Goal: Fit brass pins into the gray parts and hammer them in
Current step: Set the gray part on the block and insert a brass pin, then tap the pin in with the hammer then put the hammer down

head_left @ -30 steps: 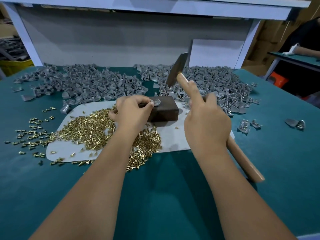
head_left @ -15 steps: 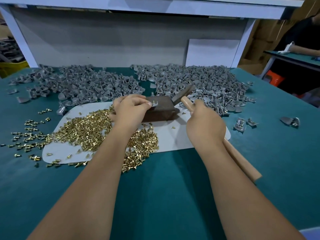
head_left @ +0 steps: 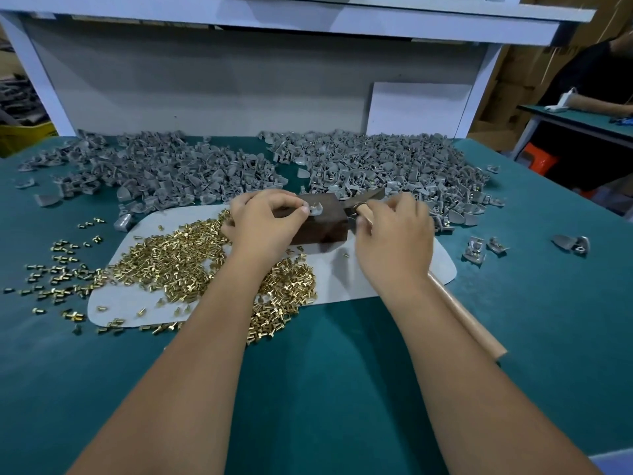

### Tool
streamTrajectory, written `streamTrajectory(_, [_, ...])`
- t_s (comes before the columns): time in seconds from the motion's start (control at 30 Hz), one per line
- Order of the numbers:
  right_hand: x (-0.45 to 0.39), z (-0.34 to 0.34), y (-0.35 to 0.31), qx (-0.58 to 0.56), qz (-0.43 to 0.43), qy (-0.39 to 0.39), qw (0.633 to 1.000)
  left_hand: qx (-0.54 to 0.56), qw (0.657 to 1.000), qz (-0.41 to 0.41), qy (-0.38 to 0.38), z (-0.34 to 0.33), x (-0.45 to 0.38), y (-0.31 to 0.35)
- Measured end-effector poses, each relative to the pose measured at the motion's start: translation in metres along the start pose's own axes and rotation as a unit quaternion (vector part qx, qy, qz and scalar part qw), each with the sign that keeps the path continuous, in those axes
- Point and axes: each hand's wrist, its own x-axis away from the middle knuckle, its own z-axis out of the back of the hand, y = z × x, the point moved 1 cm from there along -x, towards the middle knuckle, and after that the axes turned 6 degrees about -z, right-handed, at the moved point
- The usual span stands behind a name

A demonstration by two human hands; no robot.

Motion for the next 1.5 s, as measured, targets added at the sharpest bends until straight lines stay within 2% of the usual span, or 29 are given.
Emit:
streamTrajectory(0.07, [0.0, 0.003, -0.016, -0.14, 0.03, -0.041, 0.989, 0.015, 1.0, -0.024, 0.002, 0.0, 0.0, 0.001])
streamTrajectory(0.13, [0.001, 0.002, -0.033, -0.223, 0.052, -0.099, 0.968, 0.06, 0.997, -0.046, -0.012, 0.0, -0.003, 0.0])
streamTrajectory(0.2, [-0.006, -0.001, -0.043, -0.232, 0.059, -0.122, 0.963, 0.096, 0.993, -0.062, -0.015, 0.0, -0.006, -0.002])
streamTrajectory(0.27, [-0.019, -0.002, -0.047, -0.25, 0.028, -0.151, 0.956, 0.111, 0.992, -0.06, -0.008, 0.0, -0.008, -0.004])
streamTrajectory(0.37, [-0.037, -0.003, -0.05, -0.31, -0.017, -0.238, 0.92, 0.125, 0.991, -0.047, 0.003, 0.001, -0.01, -0.008])
streamTrajectory(0.43, [-0.049, -0.004, -0.052, -0.299, -0.016, -0.274, 0.914, 0.137, 0.99, -0.032, 0.006, 0.002, -0.011, -0.011])
streamTrajectory(0.5, [-0.066, -0.006, -0.054, -0.302, -0.027, -0.249, 0.92, 0.127, 0.992, -0.005, 0.025, 0.003, -0.012, -0.012])
streamTrajectory(0.57, [-0.085, -0.007, -0.054, -0.306, -0.064, -0.183, 0.932, 0.1, 0.993, 0.018, 0.054, 0.004, -0.012, -0.013])
streamTrajectory(0.67, [-0.093, -0.014, -0.056, -0.21, -0.06, -0.128, 0.967, 0.082, 0.993, 0.045, 0.066, 0.006, -0.013, -0.017])
streamTrajectory(0.73, [-0.075, -0.019, -0.066, -0.182, -0.037, -0.111, 0.976, 0.069, 0.993, 0.057, 0.078, 0.009, -0.014, -0.017])
streamTrajectory(0.87, [-0.027, -0.019, -0.088, -0.198, 0.103, -0.05, 0.973, 0.125, 0.972, 0.08, 0.182, 0.028, -0.022, -0.017])
streamTrajectory(0.93, [-0.01, -0.014, -0.097, -0.217, 0.185, -0.084, 0.955, 0.166, 0.951, 0.095, 0.242, 0.044, -0.029, -0.023])
streamTrajectory(1.0, [0.005, -0.012, -0.107, -0.197, 0.252, -0.157, 0.934, 0.165, 0.944, 0.107, 0.265, 0.06, -0.035, -0.031])
streamTrajectory(1.07, [0.017, -0.014, -0.115, -0.132, 0.306, -0.205, 0.92, 0.131, 0.96, 0.116, 0.22, 0.067, -0.042, -0.038])
streamTrajectory(1.17, [0.027, -0.014, -0.119, -0.073, 0.337, -0.209, 0.915, -0.008, 0.991, 0.107, 0.077, 0.062, -0.054, -0.048])
streamTrajectory(1.27, [0.032, -0.014, -0.12, -0.075, 0.363, -0.226, 0.901, -0.107, 0.992, 0.065, -0.009, 0.054, -0.06, -0.061])
streamTrajectory(1.4, [0.036, -0.016, -0.124, -0.087, 0.389, -0.259, 0.88, -0.187, 0.977, 0.043, -0.089, 0.042, -0.067, -0.071])
streamTrajectory(1.5, [0.034, -0.016, -0.125, -0.095, 0.396, -0.288, 0.867, -0.22, 0.973, 0.022, -0.072, 0.038, -0.07, -0.072])
